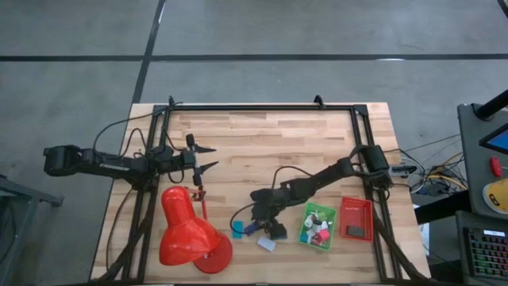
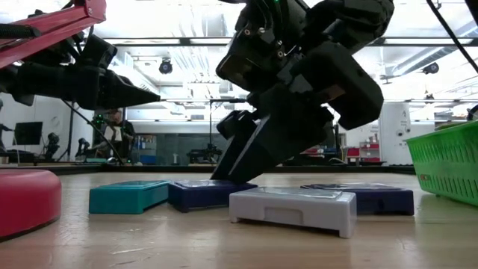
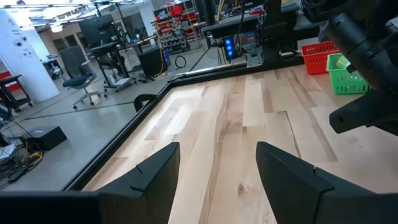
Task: Pick & Place Office items
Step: Put the dark blue digital clock into the red basket
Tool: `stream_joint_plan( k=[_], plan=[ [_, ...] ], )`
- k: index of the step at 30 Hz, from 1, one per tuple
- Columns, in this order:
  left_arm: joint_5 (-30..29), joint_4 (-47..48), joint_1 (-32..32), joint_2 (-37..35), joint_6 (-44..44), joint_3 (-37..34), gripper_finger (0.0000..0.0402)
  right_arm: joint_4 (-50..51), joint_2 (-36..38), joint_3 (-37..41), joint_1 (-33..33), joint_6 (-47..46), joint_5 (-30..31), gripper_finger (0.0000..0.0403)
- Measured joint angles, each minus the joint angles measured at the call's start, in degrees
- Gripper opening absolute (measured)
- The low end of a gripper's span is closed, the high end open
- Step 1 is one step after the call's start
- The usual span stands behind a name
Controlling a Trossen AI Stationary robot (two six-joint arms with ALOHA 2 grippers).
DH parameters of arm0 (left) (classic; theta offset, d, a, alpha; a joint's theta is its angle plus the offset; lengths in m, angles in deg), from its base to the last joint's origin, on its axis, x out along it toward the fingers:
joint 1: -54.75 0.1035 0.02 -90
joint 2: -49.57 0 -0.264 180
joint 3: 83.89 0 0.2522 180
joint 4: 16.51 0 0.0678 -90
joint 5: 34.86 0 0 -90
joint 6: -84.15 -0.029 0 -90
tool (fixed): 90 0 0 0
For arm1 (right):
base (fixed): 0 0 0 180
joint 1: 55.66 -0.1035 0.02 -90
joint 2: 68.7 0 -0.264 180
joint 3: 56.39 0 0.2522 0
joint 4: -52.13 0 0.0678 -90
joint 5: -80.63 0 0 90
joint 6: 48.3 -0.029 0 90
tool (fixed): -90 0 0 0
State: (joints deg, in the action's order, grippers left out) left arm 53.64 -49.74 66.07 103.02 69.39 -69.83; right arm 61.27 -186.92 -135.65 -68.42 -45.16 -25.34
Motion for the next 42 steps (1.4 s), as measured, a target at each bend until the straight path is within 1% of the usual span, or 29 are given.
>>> stream_joint_plan(
  k=[5, 9, 15, 19, 26, 36, 39, 42],
  plan=[
    [0.0, 0.0, 0.0, 0.0, 0.0, 0.0, 0.0218, 5.0, 1.7, 0.1, 0.1, -1.6, 0.7, 0.0203],
    [0.0, 0.0, 0.0, 0.0, 0.0, 0.0, 0.0218, 11.2, 4.7, 0.5, 0.7, -1.6, 1.6, 0.0203],
    [0.0, 0.1, 0.0, 0.0, 0.0, 0.0, 0.0218, 18.8, 9.6, 2.3, 1.6, -2.3, 8.5, 0.0203],
    [0.0, 0.2, 0.0, 0.0, 0.0, 0.0, 0.0218, 18.5, 10.4, 3.7, 1.8, -2.5, 9.0, 0.0203],
    [0.0, 0.2, 0.0, 0.0, 0.0, 0.0, 0.0218, 18.5, 9.7, 3.9, 0.9, -1.0, 8.7, 0.0203],
    [0.0, 0.2, 0.0, 0.0, 0.0, 0.0, 0.0218, 17.8, 9.9, 3.8, 0.7, -1.4, 8.7, 0.0203],
    [0.0, 0.2, 0.0, 0.0, 0.0, 0.0, 0.0218, 17.8, 9.9, 3.8, 0.7, -1.4, 8.7, 0.0194],
    [0.0, 0.2, 0.0, 0.0, 0.0, 0.0, 0.0218, 17.8, 9.9, 3.8, 0.7, -1.4, 8.7, 0.0176]
  ],
)
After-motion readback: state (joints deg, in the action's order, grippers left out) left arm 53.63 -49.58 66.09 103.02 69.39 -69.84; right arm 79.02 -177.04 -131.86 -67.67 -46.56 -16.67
